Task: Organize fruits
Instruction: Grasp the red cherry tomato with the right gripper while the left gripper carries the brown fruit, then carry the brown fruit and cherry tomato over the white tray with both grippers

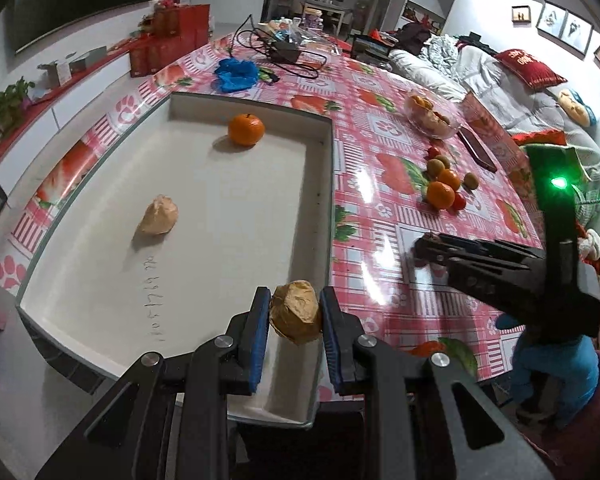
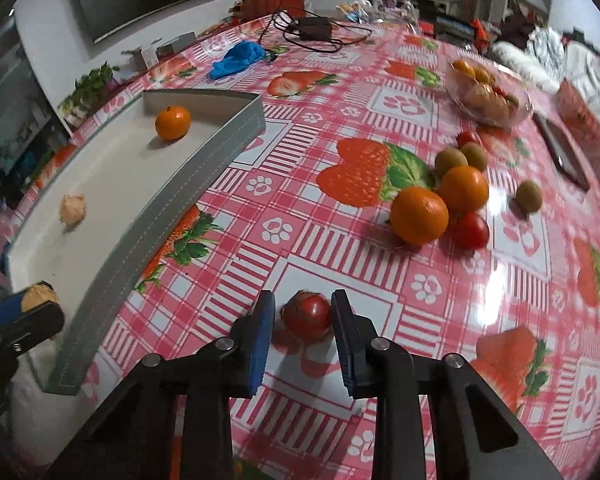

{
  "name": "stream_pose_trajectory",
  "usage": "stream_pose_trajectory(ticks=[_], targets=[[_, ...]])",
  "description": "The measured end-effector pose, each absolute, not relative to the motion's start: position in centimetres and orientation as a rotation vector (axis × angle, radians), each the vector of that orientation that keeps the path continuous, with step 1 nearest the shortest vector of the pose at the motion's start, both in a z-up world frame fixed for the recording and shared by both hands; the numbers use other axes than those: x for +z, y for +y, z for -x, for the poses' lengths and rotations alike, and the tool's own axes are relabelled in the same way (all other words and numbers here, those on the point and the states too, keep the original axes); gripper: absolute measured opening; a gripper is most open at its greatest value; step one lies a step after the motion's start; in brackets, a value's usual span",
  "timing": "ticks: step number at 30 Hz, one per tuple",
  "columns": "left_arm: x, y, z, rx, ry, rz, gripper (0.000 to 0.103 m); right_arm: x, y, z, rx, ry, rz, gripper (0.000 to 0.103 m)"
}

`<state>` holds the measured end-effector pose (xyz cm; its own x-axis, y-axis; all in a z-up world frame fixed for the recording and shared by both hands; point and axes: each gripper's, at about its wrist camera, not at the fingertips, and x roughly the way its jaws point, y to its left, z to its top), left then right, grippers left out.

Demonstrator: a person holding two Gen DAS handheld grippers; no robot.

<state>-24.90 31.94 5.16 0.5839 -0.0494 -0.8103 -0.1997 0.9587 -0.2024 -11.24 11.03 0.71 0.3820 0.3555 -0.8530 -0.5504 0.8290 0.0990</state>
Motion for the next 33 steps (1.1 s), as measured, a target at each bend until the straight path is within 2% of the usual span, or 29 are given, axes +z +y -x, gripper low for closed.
stream_pose_trajectory(ticks=[10,15,16,17,18,20,22,24,26,33], targets=[[6.4,34.2,25.4,0.124,0.895,0.308,0.028,3.0,10.8,11.6,0.581,1.018,0.177,0.031],[6.2,35.1,25.9,0.134,0.895,0.329,0.028,2.4,11.3,11.3,0.573,1.031,0.193,0.032],[6.1,35.2,26.0,0.133,0.899,0.331,0.028,2.2,11.5,11.3,0.582,1.036,0.187,0.034],[5.9,35.2,26.1,0.133,0.904,0.332,0.028,2.0,11.7,11.2,0.586,1.032,0.189,0.05],[5.8,35.3,26.2,0.133,0.906,0.333,0.028,1.9,12.3,11.3,0.578,1.019,0.214,0.061],[5.8,35.4,26.4,0.135,0.907,0.338,0.028,1.5,13.0,11.3,0.582,1.011,0.246,0.061],[5.9,35.5,26.7,0.137,0.901,0.341,0.028,0.7,13.9,11.3,0.576,1.038,0.27,0.057],[5.9,35.7,26.8,0.14,0.899,0.344,0.028,0.4,14.4,11.7,0.555,1.016,0.315,0.035],[5.8,35.9,26.7,0.14,0.903,0.348,0.028,0.5,14.7,12.1,0.579,1.015,0.325,0.023],[6.1,36.2,26.7,0.14,0.894,0.346,0.028,2.0,13.1,11.9,0.59,1.018,0.246,0.023]])
